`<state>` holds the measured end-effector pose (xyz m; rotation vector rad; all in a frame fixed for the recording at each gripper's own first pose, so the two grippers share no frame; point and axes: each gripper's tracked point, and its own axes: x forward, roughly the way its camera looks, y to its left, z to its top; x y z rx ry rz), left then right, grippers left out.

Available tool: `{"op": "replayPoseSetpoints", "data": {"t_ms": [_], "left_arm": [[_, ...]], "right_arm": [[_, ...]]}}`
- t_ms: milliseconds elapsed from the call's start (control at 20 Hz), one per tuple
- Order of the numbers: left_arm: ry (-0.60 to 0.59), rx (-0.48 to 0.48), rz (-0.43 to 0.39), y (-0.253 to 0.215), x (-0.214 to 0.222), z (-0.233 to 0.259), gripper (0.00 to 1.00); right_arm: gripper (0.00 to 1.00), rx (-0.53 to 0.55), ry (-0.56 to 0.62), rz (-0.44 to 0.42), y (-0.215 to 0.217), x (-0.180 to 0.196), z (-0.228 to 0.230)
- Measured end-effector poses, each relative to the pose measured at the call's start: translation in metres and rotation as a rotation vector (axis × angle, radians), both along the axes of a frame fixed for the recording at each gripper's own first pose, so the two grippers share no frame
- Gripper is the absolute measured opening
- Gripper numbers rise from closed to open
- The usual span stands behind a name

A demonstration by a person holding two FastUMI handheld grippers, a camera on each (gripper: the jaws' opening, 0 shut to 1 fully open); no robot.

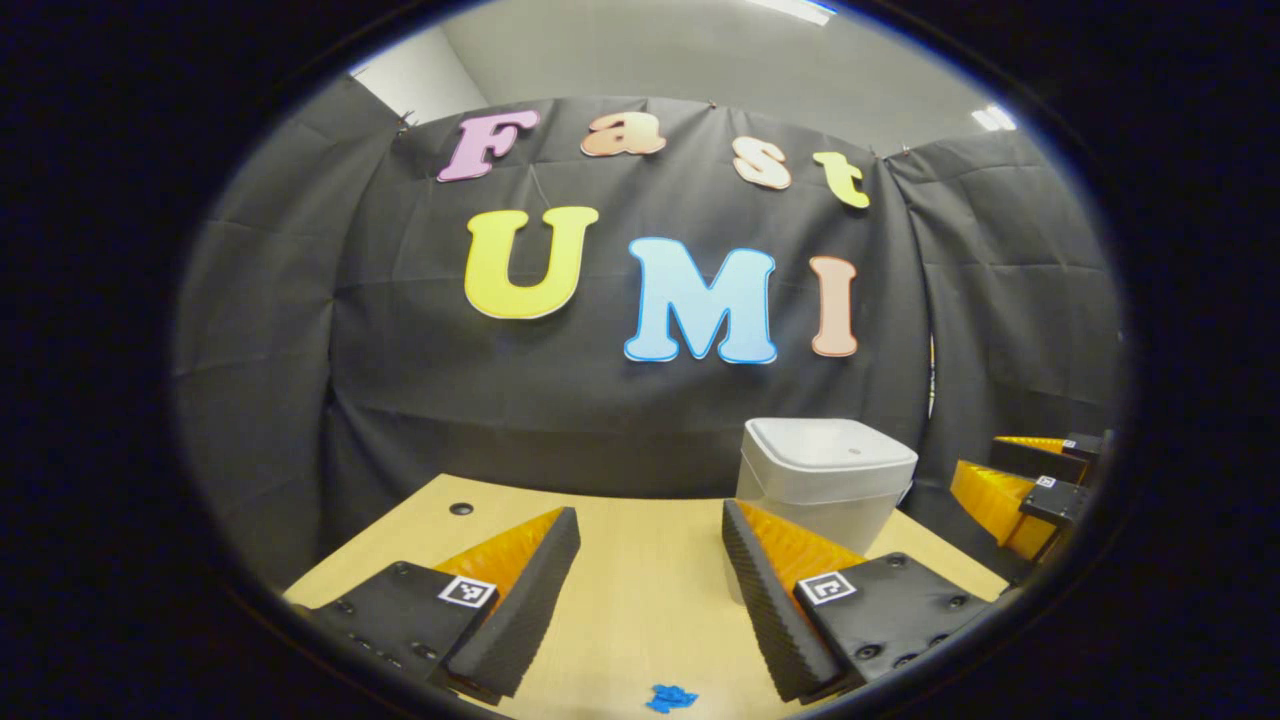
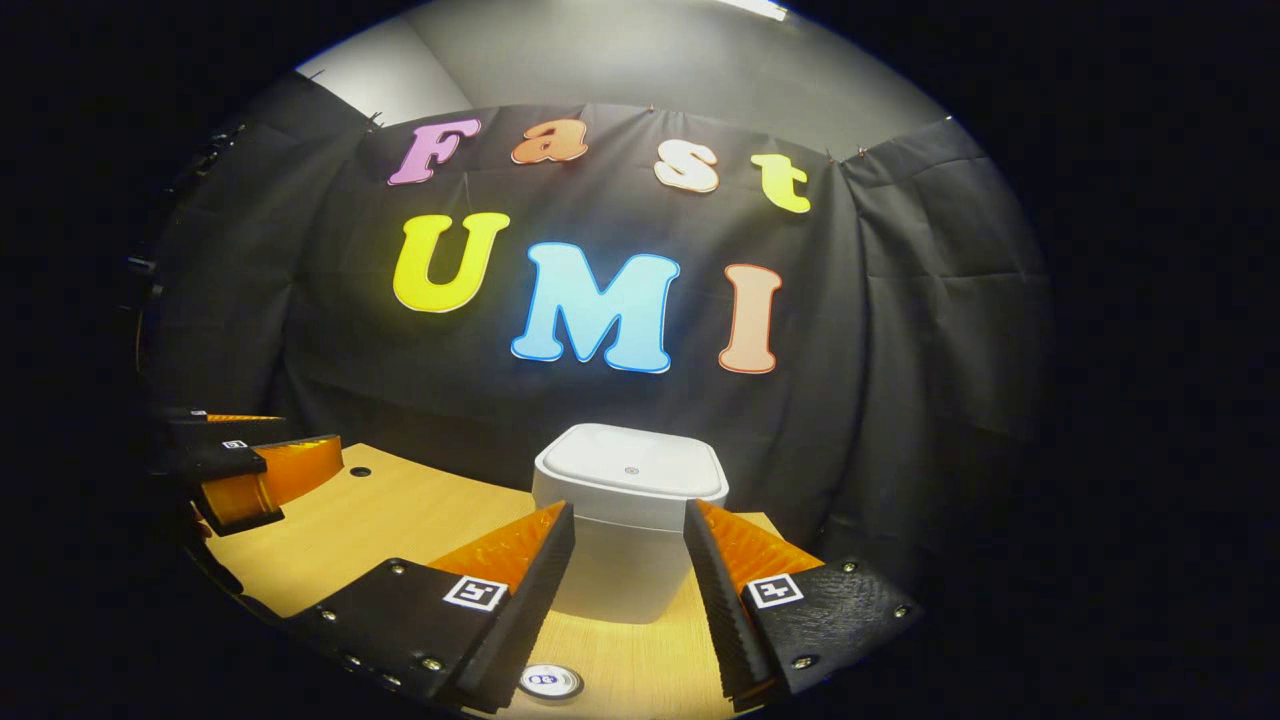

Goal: Press the lid of the desktop garbage bin to open it, pick up the crumpled paper on the desktop and throw it into the bin, then pick up the pop can on the desktop and drop it into the bin, and finally close the garbage bin lid.

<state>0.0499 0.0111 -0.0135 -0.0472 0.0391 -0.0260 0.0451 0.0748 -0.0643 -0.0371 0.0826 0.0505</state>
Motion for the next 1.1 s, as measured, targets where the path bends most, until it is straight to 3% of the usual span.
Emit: {"op": "replayPoseSetpoints", "data": {"t_ms": [50, 100, 200, 250, 300, 350, 550, 650, 700, 800, 1100], "left_arm": [[0.001, 0.007, -0.005, 0.002, 0.001, 0.001, 0.97], [-0.002, 0.013, -0.012, 0.003, 0.001, 0.002, 0.97], [-0.004, 0.023, -0.029, 0.004, 0.000, 0.004, 0.97], [-0.002, 0.023, -0.038, 0.003, 0.001, 0.003, 0.97], [0.001, 0.023, -0.046, 0.003, 0.002, 0.003, 0.97], [0.003, 0.026, -0.050, 0.003, 0.004, 0.003, 0.97], [-0.009, 0.026, -0.034, 0.009, 0.005, 0.006, 0.99], [-0.019, 0.026, -0.018, 0.010, 0.007, 0.010, 0.95], [-0.024, 0.026, -0.013, 0.009, 0.008, 0.011, 1.00], [-0.040, 0.020, -0.003, 0.007, 0.010, 0.014, 1.00], [-0.043, 0.021, 0.031, 0.002, 0.016, 0.014, 1.00]], "right_arm": [[0.75, 0.003, 0.001, -0.013, -0.001, 0.002, -0.001], [0.49, 0.008, 0.003, -0.018, 0.003, 0.004, -0.002], [0.40, 0.005, 0.017, -0.032, 0.007, 0.007, -0.006], [0.40, -0.006, 0.029, -0.070, 0.004, 0.010, -0.013], [0.27, 0.006, 0.026, -0.095, -0.001, 0.010, -0.009], [0.06, 0.023, 0.023, -0.084, 0.005, 0.015, -0.011], [0.05, 0.012, 0.038, -0.046, 0.015, 0.020, -0.013], [0.02, -0.013, 0.032, -0.023, 0.016, 0.029, -0.013], [0.01, -0.021, 0.025, -0.008, 0.017, 0.031, -0.008], [0.01, -0.031, 0.007, 0.004, 0.015, 0.039, -0.002], [0.01, -0.032, -0.005, 0.029, 0.006, 0.079, 0.005]]}}
